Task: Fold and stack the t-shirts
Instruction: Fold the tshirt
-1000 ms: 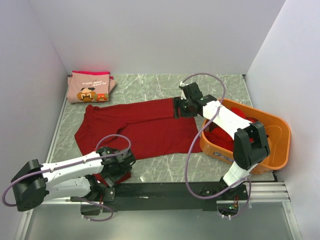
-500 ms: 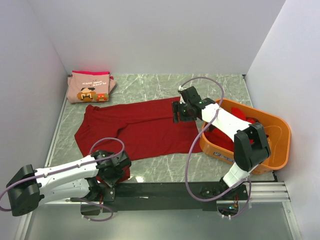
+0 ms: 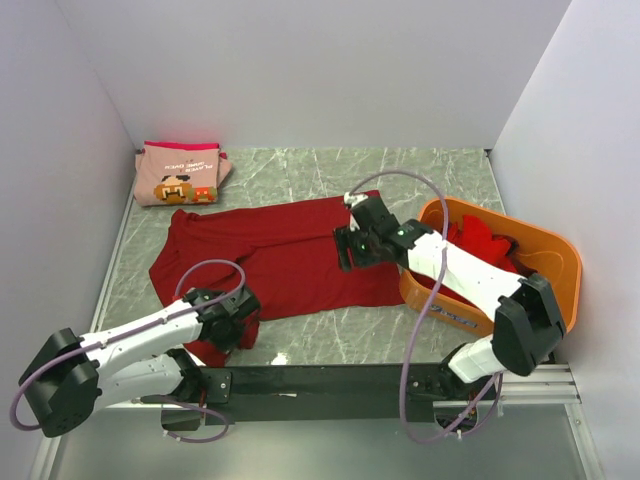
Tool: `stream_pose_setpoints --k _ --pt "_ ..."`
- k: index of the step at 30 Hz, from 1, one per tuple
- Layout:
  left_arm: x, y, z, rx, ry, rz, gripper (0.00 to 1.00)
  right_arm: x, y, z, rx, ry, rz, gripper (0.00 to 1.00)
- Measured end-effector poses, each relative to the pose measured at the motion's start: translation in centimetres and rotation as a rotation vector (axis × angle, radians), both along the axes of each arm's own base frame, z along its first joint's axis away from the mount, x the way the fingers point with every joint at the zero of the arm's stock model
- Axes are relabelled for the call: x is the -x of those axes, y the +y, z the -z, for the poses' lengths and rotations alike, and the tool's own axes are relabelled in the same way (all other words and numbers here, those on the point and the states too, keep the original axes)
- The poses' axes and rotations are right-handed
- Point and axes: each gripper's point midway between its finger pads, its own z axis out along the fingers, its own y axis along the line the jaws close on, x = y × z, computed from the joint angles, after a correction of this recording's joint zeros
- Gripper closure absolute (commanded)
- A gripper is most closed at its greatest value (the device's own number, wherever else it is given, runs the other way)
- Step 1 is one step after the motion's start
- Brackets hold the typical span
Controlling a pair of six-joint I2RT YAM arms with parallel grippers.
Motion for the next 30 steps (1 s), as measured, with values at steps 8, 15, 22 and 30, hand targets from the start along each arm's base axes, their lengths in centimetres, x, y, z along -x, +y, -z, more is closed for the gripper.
stream_pose_setpoints --k 8,15,22,30 --pt "-1.4 -0.3 -0.1 -0.008 -0.045 0.027 0.99 4.3 -2.2 3.9 0.073 0.101 -0.017 0.29" --pt "-1.5 0.1 -0.3 -0.046 -0.032 0.025 0.99 6.3 -2.6 6.8 0.153 0.174 -0.043 0.32" --pt "-0.7 1.0 -0.8 -0.062 -0.021 0.022 1.0 7.7 -2.0 9.8 0.232 0.247 -0.093 0.32" --pt "-0.7 1.2 -1.8 -0.059 -0.032 0.016 0.99 7.2 -2.6 10.9 0.3 0.251 -0.059 0.37"
